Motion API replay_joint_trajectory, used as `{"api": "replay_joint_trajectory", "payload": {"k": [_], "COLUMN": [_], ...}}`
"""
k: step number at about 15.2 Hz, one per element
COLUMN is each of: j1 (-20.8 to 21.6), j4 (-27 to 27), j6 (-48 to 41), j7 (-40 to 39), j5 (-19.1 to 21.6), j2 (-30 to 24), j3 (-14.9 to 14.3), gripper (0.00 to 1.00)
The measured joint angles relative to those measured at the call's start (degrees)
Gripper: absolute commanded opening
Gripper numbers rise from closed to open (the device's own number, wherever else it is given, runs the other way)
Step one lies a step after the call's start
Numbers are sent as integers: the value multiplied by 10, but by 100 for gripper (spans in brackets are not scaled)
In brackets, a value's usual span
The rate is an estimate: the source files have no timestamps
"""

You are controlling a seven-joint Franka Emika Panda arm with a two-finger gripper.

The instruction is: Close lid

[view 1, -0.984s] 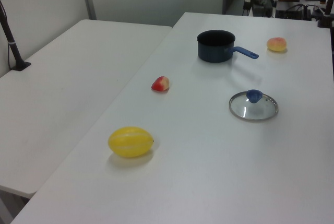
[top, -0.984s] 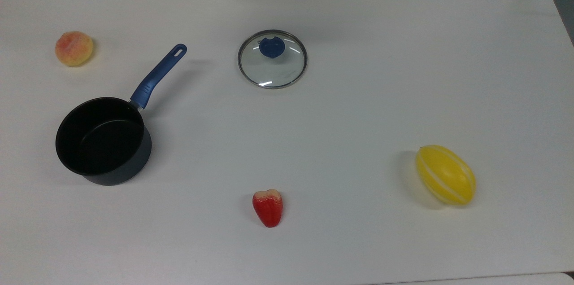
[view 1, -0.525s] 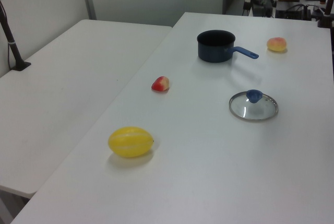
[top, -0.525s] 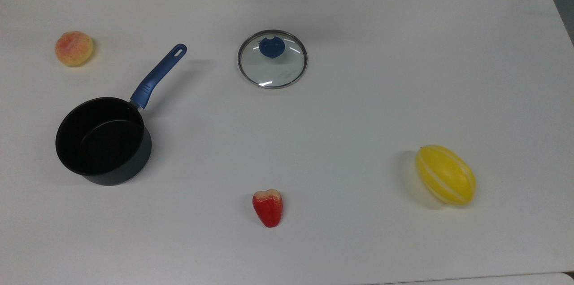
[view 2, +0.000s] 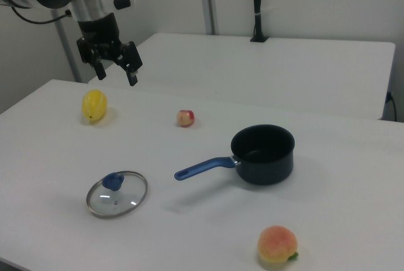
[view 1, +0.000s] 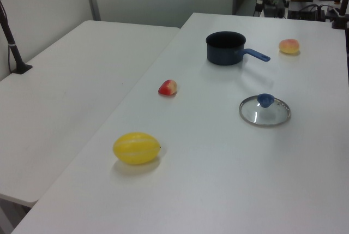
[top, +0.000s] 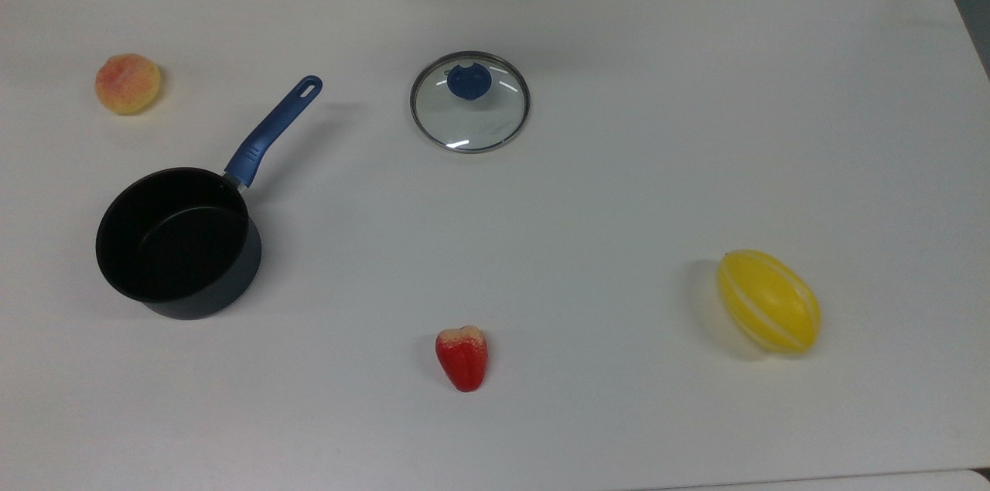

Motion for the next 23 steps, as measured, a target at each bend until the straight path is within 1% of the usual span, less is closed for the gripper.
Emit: {"api": "replay_joint_trajectory", "payload": {"k": [3,10,13,17,23], "j1": [2,8,13,17,28], "j4": [-6,-41,-73,-121,-183], "j6": [-6,-14,-16,-16,-9], "j7": [-2,-4,-24,-27,-34], "j5": [0,0,0,0,-4], "j2": [0,0,1,4,11], "j3": [1,3,8,33,42], "gripper": [100,100,100,100,100]}}
